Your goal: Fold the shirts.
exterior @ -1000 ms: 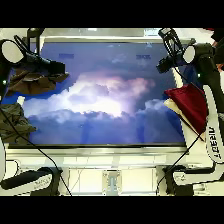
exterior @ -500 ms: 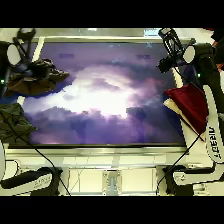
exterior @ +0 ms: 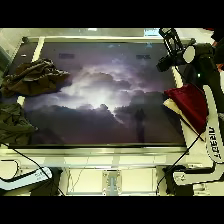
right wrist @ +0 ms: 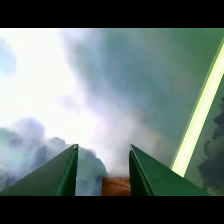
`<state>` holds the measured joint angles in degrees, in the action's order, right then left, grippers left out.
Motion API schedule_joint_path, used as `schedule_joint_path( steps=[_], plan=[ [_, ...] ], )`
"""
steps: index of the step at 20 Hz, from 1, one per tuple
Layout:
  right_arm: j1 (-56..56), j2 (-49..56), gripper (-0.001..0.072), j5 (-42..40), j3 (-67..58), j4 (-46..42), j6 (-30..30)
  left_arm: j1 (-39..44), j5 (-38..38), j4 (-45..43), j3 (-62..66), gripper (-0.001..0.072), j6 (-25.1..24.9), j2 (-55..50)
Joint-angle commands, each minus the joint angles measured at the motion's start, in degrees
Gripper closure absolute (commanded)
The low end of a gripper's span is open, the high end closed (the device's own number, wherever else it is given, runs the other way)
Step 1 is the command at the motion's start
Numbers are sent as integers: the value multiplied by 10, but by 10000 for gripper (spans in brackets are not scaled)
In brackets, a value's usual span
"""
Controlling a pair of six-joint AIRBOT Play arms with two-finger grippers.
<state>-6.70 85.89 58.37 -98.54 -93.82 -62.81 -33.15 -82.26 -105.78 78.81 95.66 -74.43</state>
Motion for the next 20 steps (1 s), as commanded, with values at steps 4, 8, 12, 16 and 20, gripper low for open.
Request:
schedule_joint_path(
  steps=[4, 8, 12, 16, 20],
  plan=[
    [-1, 0, 342, -12, 0, 56, -2, -149, 188, 103, -129, 198, 91, 0],
    [-1, 0, 342, 1, 0, 134, -2, -169, 307, 134, -136, 198, 213, -4],
    [-1, 0, 341, 0, 0, 178, -2, -169, 351, 165, -136, 198, 261, -41],
    [-1, 0, 341, 21, 0, 182, -2, -169, 346, 173, -136, 196, 299, -92],
    [-1, 0, 341, 25, 0, 182, -2, -169, 358, 162, -136, 197, 331, -118]
  ],
)
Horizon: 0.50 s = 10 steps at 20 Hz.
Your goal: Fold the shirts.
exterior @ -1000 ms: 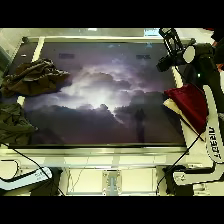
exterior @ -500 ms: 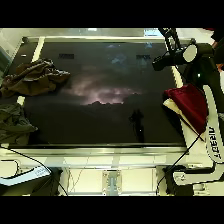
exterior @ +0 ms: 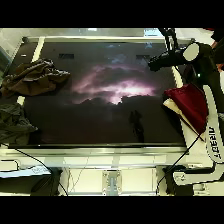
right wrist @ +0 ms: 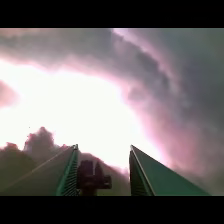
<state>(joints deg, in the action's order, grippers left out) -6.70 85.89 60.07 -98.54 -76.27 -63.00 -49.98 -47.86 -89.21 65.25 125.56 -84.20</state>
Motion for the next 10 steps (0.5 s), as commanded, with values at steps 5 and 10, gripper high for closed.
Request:
schedule_joint_path(
  steps=[5, 10],
  plan=[
    [-1, 0, 341, 11, 0, 15, -2, 0, 50, -8, 0, 228, 34, -44],
    [-1, 0, 342, 11, 0, 35, -2, 0, 63, 35, 0, 696, -45, -56]
  ],
)
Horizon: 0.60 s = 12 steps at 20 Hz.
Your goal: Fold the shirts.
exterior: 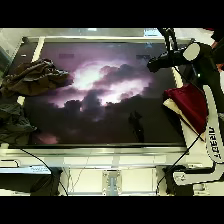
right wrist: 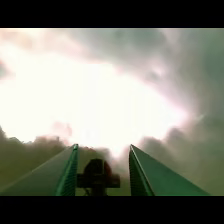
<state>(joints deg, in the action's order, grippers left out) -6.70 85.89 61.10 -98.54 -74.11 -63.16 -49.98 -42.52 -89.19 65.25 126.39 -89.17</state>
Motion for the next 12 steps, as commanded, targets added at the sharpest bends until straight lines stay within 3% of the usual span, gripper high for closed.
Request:
schedule_joint_path(
  steps=[1, 4, 6, 9, 12],
  plan=[
    [-1, 0, 342, 1, 0, 13, 0, 1, 5, 84, 4, 696, -111, -6],
    [0, 0, 343, 4, 0, -3, 0, 28, -49, 319, 36, 697, -384, 1],
    [0, 0, 342, 19, 0, -27, 0, 80, -101, 452, 82, 697, -508, 12],
    [1, 0, 343, 77, 0, -85, -12, 209, -204, 564, 178, 697, -592, 24],
    [8, 0, 343, 143, 0, -181, -53, 374, -244, 575, 241, 697, -600, 24]
  ],
)
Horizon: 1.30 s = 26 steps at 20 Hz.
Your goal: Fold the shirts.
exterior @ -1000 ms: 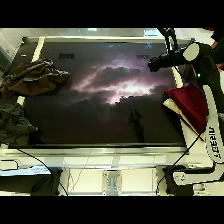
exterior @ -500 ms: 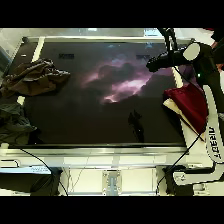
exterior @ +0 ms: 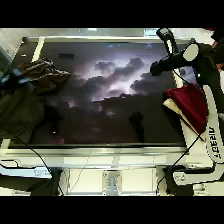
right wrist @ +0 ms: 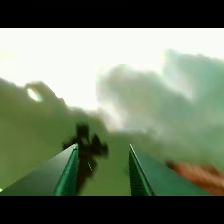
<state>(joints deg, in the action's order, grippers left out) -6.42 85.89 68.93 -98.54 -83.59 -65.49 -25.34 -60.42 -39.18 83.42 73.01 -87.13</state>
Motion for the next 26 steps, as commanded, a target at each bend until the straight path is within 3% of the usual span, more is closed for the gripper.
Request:
schedule_joint_path(
  steps=[1, 7, 11, 12, 13, 14, 17, 21, 24, 26],
  plan=[
    [13, 0, 343, 84, 0, -100, -38, 189, -53, 74, 62, 698, -66, 3],
    [106, -1, 343, 150, 0, -113, -39, 493, 68, 28, 61, 698, 25, -37],
    [161, -1, 343, 160, 0, -30, -35, 598, 164, 30, 62, 685, 31, -87],
    [172, -1, 342, 159, 0, 19, -33, 601, 208, 32, 63, 553, 31, -87],
    [179, -1, 342, 160, 0, 83, -18, 596, 242, 36, 72, 223, 31, -83],
    [185, -1, 342, 158, 3, 155, 4, 582, 258, 34, 89, 16, 31, -80],
    [173, 0, 341, 148, 59, 339, 45, 508, 225, 31, 163, -4, 29, -71],
    [88, 0, 316, 107, 243, 348, 53, 377, 91, 31, 226, -3, 29, -62],
    [10, 0, 182, 42, 365, 367, 50, 284, -20, 29, 227, -3, 39, -61],
    [-32, 0, 152, 9, 411, 403, 26, 239, -85, 16, 227, -3, 42, -61]
  ],
)
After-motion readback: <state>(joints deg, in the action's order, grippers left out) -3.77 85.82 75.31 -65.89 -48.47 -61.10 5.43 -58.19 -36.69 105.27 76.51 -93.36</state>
